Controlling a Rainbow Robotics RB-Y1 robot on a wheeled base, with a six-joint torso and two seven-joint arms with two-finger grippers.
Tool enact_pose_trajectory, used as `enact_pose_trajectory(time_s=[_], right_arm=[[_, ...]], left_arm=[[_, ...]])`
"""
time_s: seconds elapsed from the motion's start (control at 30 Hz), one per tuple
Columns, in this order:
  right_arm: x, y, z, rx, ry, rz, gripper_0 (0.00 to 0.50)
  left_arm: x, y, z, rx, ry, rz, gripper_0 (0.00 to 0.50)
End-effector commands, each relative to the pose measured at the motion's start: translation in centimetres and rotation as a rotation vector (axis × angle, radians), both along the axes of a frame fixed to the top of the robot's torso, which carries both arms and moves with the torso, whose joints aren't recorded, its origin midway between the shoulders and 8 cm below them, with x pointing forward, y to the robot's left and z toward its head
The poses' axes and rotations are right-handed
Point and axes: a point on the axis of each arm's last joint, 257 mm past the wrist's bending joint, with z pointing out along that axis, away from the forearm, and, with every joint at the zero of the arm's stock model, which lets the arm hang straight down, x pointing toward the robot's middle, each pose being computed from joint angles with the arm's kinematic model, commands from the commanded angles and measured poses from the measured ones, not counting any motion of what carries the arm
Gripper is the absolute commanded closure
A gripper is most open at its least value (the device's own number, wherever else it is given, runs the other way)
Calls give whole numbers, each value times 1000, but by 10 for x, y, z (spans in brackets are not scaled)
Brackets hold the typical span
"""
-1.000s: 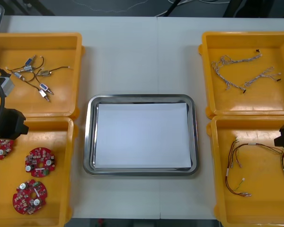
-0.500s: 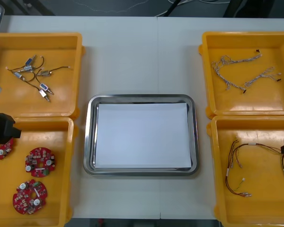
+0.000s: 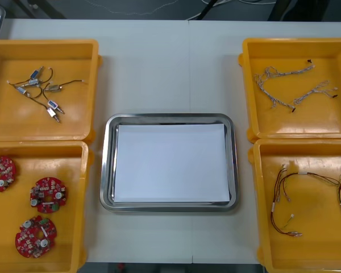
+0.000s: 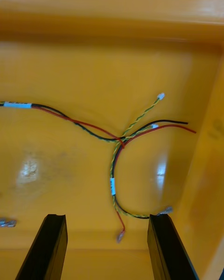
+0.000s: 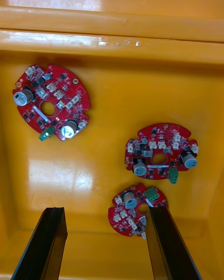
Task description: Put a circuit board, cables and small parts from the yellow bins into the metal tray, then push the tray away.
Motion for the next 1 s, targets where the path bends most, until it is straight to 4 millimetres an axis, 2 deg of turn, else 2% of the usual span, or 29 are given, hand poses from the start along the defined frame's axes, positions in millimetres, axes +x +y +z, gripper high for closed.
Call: enact_pose_trajectory(time_s=[0.03, 0.17, 0.53, 0.87, 1.0], right_arm=[[-5, -20, -11, -22, -17, 4, 0], [-7, -24, -22, -25, -23, -1, 0], [-13, -19, -45, -13, -40, -6, 0], [-13, -19, -66, 2, -45, -26, 0], [-13, -20, -73, -3, -47, -22, 0]], left_arm=[[-10, 20, 11, 83, -12, -47, 0], [-15, 30, 10, 84, -15, -9, 0], [-16, 48, 5, 93, -29, 144, 0], [-7, 39, -1, 7, -65, 323, 0], [-4, 28, -1, -64, -66, 421, 0]])
